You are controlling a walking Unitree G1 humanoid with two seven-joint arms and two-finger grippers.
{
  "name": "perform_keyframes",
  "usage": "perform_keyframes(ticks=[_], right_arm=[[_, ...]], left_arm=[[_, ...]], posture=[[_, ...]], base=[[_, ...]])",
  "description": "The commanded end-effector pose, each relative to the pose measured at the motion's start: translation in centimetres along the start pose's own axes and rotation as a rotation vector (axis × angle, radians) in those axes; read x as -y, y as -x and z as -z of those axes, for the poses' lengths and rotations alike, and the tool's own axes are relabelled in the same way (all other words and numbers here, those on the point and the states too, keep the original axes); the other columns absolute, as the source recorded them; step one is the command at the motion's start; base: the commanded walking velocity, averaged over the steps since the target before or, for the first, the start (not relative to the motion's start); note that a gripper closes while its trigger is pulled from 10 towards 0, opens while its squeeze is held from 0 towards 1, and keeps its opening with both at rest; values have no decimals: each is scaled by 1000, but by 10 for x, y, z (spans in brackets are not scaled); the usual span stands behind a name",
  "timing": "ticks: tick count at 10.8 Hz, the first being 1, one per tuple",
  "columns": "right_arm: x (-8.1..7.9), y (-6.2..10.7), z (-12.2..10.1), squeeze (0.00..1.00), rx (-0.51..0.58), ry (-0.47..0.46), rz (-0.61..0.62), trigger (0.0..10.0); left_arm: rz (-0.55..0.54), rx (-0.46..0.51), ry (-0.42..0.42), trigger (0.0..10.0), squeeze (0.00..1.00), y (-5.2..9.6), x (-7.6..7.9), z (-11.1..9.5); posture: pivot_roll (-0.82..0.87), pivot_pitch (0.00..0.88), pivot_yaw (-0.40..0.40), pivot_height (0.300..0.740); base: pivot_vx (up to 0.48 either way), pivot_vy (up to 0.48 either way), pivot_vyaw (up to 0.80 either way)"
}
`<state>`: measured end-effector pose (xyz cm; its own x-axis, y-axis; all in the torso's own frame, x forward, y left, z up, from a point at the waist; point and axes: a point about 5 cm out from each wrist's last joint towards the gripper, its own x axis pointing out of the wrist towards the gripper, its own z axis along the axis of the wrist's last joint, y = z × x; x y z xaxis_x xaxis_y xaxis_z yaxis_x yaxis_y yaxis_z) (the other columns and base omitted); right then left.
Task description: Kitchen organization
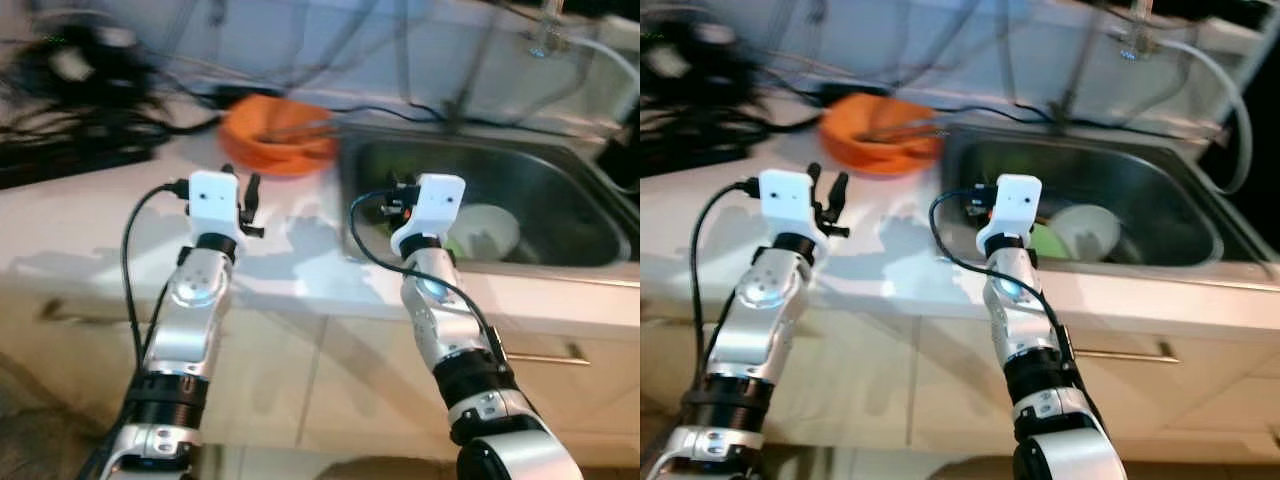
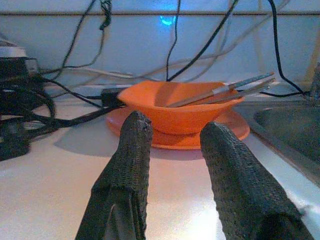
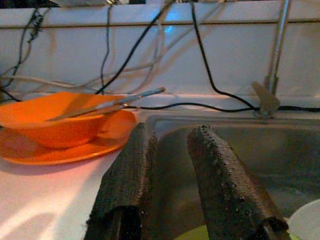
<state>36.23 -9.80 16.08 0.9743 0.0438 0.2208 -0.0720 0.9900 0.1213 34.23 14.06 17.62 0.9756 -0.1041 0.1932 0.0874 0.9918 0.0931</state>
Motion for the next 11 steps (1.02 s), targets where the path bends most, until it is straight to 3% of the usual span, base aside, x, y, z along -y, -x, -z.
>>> perform_keyframes(ticks=[1, 5, 11], right_arm=[[8, -3, -4, 0, 7, 2, 28, 10000], [5, -3, -5, 0, 7, 30, -2, 10000], [2, -3, -4, 0, 8, 43, -28, 10000]], left_arm=[[35, 10, 1, 10000, 0, -1, 10, -4], [30, 20, 29, 10000, 0, -1, 15, -6], [35, 17, 26, 10000, 0, -1, 14, -5]], posture=[[252, 15, -64, 740], [251, 11, -65, 740], [253, 0, -65, 740]], base=[[0, 0, 0], [0, 0, 0], [292, 0, 67]])
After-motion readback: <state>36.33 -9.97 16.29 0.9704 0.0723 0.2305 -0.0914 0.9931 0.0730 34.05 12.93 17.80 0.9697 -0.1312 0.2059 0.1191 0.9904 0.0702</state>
